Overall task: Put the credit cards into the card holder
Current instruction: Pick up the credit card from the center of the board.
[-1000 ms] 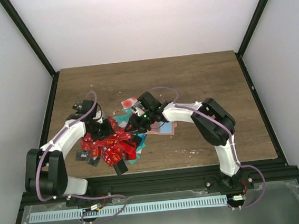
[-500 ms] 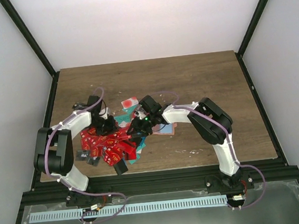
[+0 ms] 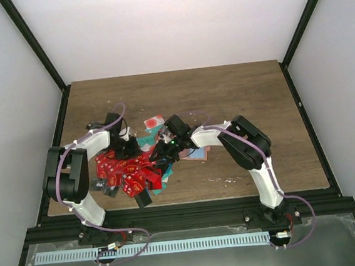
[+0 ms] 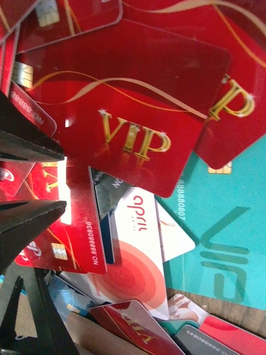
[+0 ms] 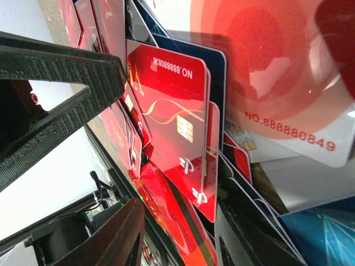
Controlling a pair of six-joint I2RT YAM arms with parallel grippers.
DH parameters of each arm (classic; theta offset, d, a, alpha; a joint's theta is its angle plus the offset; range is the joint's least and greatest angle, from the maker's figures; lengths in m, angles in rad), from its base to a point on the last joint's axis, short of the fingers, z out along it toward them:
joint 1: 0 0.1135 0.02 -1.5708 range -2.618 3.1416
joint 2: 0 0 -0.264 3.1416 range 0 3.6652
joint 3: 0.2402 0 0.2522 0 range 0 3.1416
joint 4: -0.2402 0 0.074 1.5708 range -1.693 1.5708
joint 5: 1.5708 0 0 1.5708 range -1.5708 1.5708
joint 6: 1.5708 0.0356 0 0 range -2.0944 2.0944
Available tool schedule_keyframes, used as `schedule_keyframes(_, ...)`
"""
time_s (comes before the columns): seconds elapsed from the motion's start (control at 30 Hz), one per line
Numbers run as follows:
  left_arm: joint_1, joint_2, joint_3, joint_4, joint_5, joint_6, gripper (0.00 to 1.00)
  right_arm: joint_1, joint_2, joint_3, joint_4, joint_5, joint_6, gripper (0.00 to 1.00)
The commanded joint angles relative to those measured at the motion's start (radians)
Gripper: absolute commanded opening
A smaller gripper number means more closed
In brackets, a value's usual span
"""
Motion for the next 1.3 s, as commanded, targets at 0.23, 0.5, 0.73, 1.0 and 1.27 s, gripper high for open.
schedule_keyframes(0.23,0.002,0.034,-0.046,0.018,-0.028,0.01,0.21,0.002,0.044,0.023,0.008,-0.003,0.022,0.19)
schedule_keyframes(0.5,0.001,0.031,-0.049,0.021,-0.025,0.011,0.21,0.0,0.051,0.017,0.023,0.003,0.031,0.11)
schedule_keyframes(0.73,0.002,-0.005,-0.039,0.019,-0.018,-0.001,0.21,-0.007,0.033,-0.011,0.019,-0.007,0.041,0.01)
schedule_keyframes(1.0,0.002,-0.104,0.061,-0.031,0.0,-0.026,0.24,-0.018,-0.09,-0.056,-0.087,0.009,-0.013,0.01)
schedule_keyframes(1.27,0.002,-0.184,0.122,-0.056,0.03,-0.077,0.29,-0.027,-0.199,-0.05,-0.209,0.057,-0.104,0.01)
